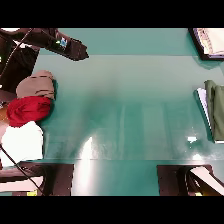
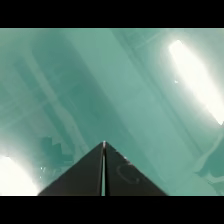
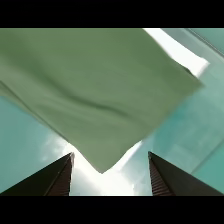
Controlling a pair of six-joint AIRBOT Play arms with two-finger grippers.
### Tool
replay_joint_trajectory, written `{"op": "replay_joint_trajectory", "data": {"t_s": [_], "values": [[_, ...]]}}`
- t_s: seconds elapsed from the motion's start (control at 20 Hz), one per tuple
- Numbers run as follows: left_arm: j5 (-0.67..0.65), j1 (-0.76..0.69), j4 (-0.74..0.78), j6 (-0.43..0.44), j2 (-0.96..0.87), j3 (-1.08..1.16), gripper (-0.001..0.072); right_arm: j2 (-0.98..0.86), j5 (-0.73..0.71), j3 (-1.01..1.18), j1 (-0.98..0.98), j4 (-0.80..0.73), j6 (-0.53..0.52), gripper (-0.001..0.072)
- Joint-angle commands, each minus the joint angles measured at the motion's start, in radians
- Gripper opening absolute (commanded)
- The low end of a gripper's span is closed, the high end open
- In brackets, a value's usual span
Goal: Fold the shirts.
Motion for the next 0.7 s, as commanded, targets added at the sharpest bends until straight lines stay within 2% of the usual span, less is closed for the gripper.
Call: {"op": "replay_joint_trajectory", "data": {"t_s": [0.0,0.1,0.15,0.25,0.3,0.35,0.65], "values": [[0.013,0.000,-0.001,0.000,-0.001,0.000,0.0026,0.004,0.024,-0.007,-0.003,0.101,0.022,0.0531],[0.011,0.000,-0.001,0.000,-0.001,0.000,0.0027,0.005,0.027,-0.007,0.074,0.213,0.022,0.0529],[0.015,0.000,-0.001,0.000,-0.001,0.000,0.0026,0.006,0.034,-0.007,0.126,0.248,0.022,0.0493],[0.022,0.000,-0.001,0.000,-0.001,0.000,0.0026,0.006,0.045,-0.007,0.253,0.279,0.022,0.0214],[0.022,0.000,-0.001,0.000,-0.001,0.000,0.0027,0.006,0.047,-0.007,0.323,0.278,0.022,0.0041],[0.022,0.000,-0.001,0.000,-0.001,0.000,0.0026,0.006,0.043,-0.007,0.383,0.277,0.021,0.0021],[0.022,0.000,-0.001,0.000,-0.001,0.000,0.0026,0.006,0.024,-0.007,0.640,0.225,0.014,0.0021]]}}
